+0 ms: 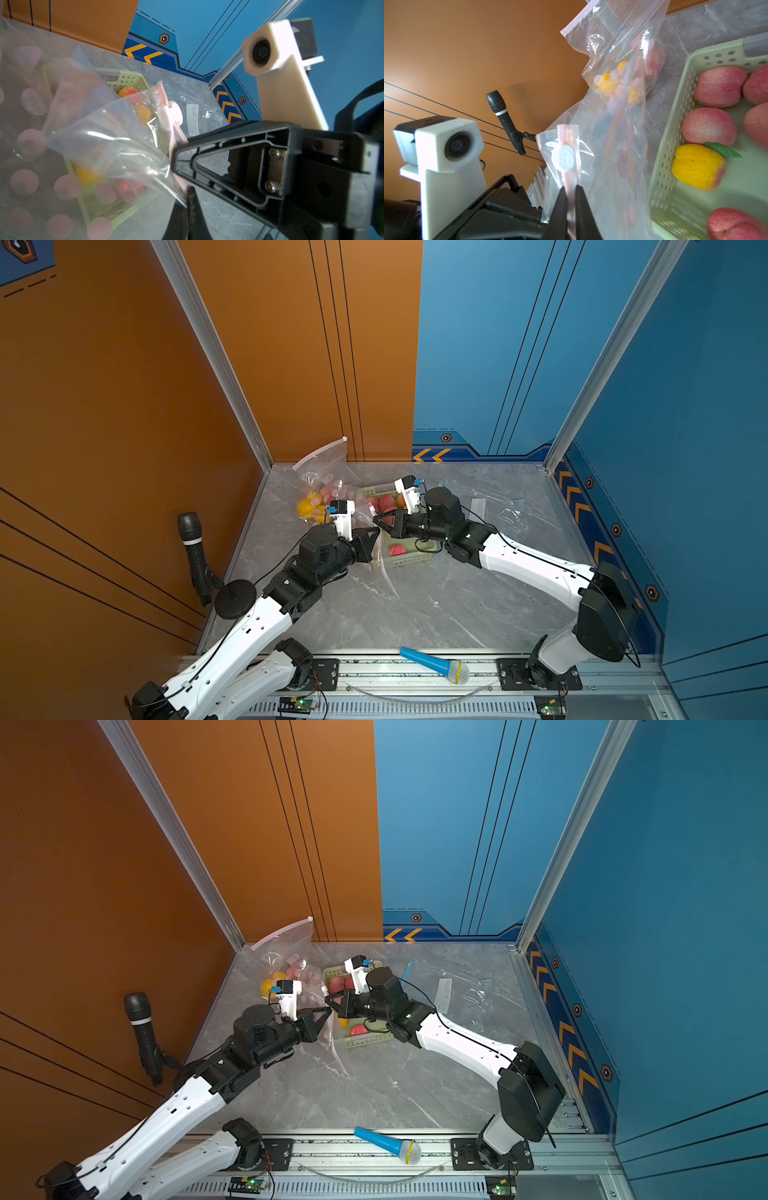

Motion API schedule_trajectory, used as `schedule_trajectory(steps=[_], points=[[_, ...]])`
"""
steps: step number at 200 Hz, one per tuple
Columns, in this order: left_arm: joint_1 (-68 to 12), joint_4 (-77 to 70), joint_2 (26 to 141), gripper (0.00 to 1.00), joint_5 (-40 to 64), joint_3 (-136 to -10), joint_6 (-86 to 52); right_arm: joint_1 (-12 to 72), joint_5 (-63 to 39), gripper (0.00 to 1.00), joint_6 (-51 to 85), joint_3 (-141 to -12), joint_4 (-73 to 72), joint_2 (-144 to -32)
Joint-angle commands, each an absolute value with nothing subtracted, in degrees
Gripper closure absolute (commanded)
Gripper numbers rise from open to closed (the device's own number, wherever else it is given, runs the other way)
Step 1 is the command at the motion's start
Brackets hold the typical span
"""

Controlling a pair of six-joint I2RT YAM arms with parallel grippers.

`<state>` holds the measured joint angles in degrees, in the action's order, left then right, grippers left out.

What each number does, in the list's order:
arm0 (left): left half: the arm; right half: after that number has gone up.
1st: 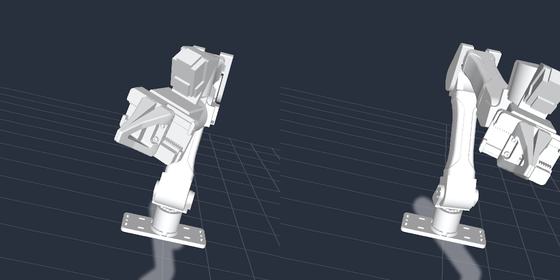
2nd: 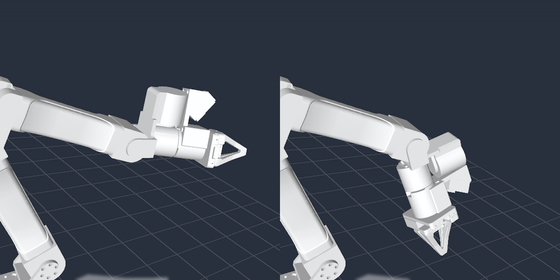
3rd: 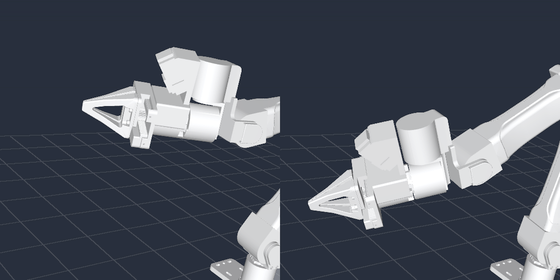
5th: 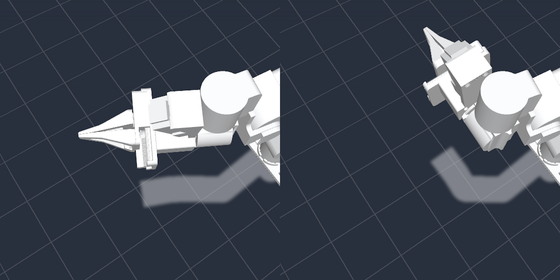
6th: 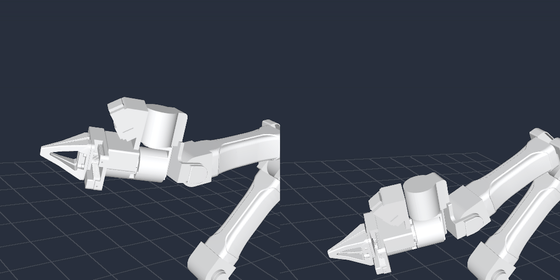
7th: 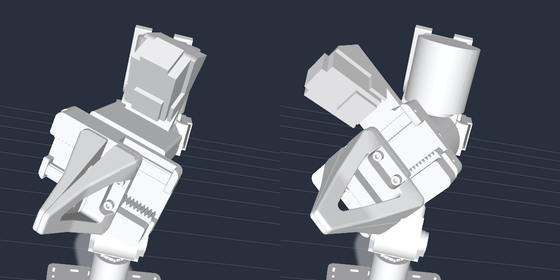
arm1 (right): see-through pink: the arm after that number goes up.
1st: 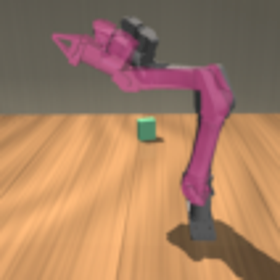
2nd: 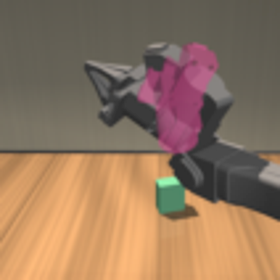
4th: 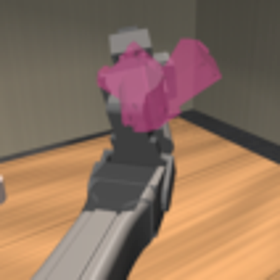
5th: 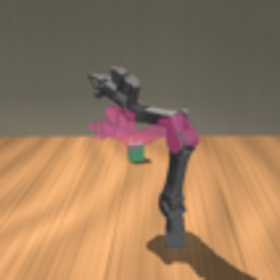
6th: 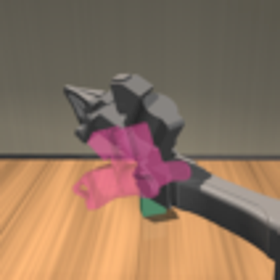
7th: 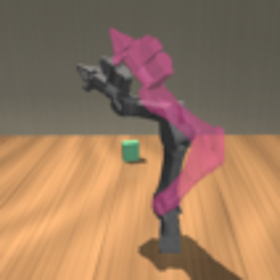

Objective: Place the peach in a zip-top bag and seal the zipper
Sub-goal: Move the basket to the center of the board.

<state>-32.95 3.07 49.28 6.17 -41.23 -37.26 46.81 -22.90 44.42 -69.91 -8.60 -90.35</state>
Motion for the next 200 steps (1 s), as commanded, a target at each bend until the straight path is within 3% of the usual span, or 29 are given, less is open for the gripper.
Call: schedule_trajectory(steps=[1, 28, 85, 102, 117, 139, 175, 200], points=[[-33.0, 3.2, 48.5, 1.0, 5.4, -40.9, -36.4, 46.1, -23.4, 0.95, 44.5, -68.9, -9.5, -89.0], [-32.6, 4.2, 48.3, 1.0, 4.4, -40.8, -37.1, 45.8, -23.7, 1.0, 44.6, -68.0, -10.4, -87.8], [-29.9, 18.3, 42.6, 0.93, -2.4, -43.7, -35.0, 43.3, -24.4, 1.0, 45.0, -65.0, -11.5, -83.8], [-29.3, 19.7, 41.6, 0.78, -0.9, -45.1, -33.7, 42.9, -25.0, 1.0, 44.6, -64.8, -11.5, -83.3], [-29.3, 19.2, 41.4, 0.74, 1.2, -46.0, -33.2, 43.0, -25.1, 1.0, 44.4, -64.7, -11.5, -83.1], [-29.6, 19.0, 42.0, 0.5, 3.2, -47.3, -32.9, 43.0, -25.4, 1.0, 44.2, -65.0, -11.4, -83.1], [-33.5, 19.0, 43.4, 0.5, 5.8, -49.7, -30.9, 43.6, -23.5, 1.0, 42.5, -65.5, -9.5, -82.4], [-39.6, 20.1, 45.9, 0.5, 0.9, -51.7, -29.7, 44.6, -21.0, 1.0, 40.1, -66.3, -6.7, -81.7]])
